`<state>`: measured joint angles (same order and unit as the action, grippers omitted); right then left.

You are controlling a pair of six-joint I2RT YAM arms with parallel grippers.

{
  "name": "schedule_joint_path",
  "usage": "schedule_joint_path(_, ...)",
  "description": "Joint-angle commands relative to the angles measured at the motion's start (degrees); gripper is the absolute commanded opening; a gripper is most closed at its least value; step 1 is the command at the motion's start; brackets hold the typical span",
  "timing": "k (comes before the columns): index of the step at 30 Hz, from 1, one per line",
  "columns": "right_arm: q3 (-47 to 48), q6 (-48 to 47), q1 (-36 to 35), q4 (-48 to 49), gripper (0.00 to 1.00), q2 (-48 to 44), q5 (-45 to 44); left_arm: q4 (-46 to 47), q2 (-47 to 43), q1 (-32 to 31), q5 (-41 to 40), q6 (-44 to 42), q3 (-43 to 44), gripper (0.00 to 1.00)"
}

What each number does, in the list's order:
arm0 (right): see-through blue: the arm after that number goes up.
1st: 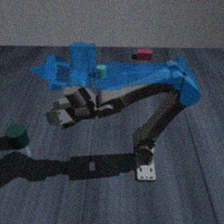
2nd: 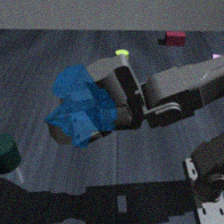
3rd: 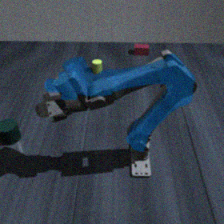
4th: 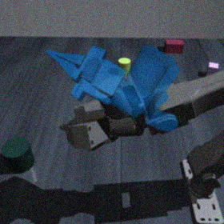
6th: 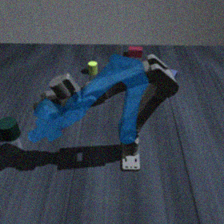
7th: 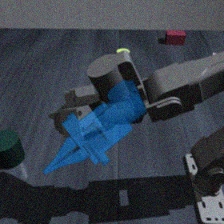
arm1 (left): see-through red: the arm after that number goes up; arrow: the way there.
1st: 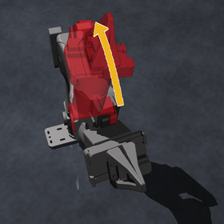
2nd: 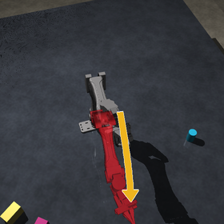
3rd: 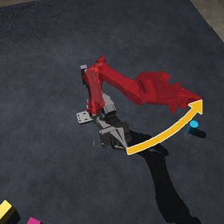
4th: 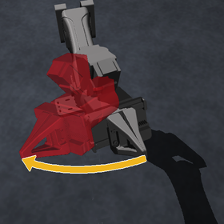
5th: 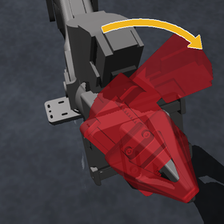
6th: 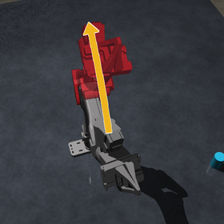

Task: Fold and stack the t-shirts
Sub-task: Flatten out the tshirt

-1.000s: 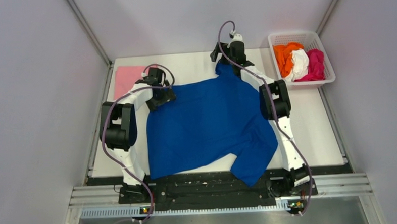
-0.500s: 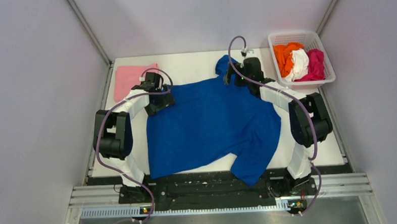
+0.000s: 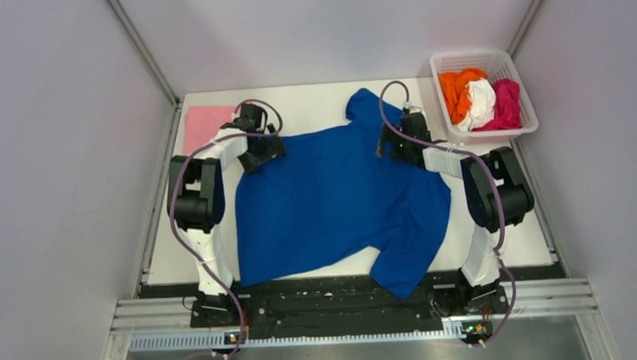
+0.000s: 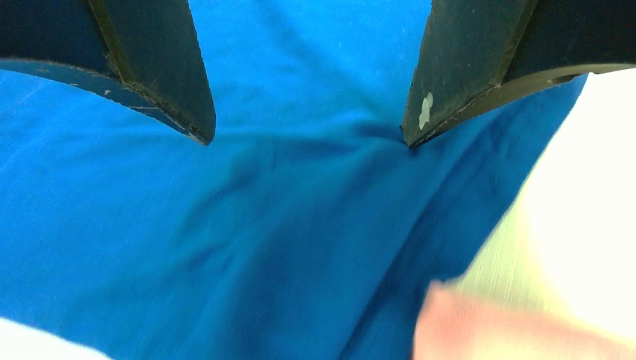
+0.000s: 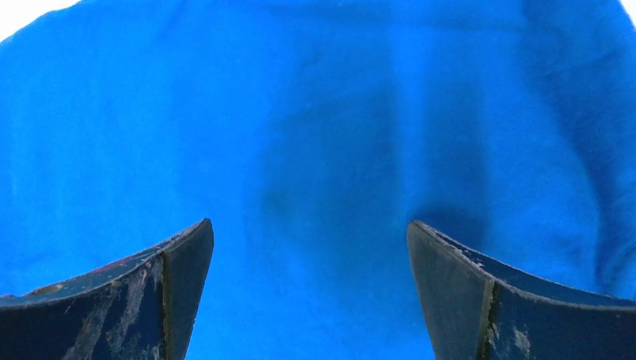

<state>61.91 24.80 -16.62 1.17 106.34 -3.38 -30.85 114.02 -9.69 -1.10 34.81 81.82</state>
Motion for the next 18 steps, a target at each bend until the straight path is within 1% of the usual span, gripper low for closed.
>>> schedule_joint_path(1,3.2,2.1,2.9,-0.2,0.99,4.6,-0.2,-1.4,7.6,2.3,2.4,0.2,10.1,0.99)
schedule_joint_path(6,6.4,2.7,5.7,-0.6,0.99,7.1,-1.0,-2.9,15.7,3.4,4.7,-1.3,24.2,0.99)
schedule_joint_path(9,10.2,1.8,7.1,-1.0,0.99,9.6,-1.1,-4.5,22.1,3.5,6.3,-1.4,32.6,0.99)
schedule_joint_path(12,14.8,0.5,8.1,-3.4,0.99,12.6,-1.5,-5.5,26.7,3.5,6.5,-1.6,39.9,0.99)
schedule_joint_path(15,19.7,-2.8,8.4,-4.6,0.99,14.3,-0.9,-7.5,29.1,3.5,8.2,-1.6,46.1,0.99)
schedule_joint_path(18,24.9,-5.8,8.3,-9.1,0.99,14.0,1.0,-7.2,26.7,3.2,11.3,-1.8,46.7,0.99)
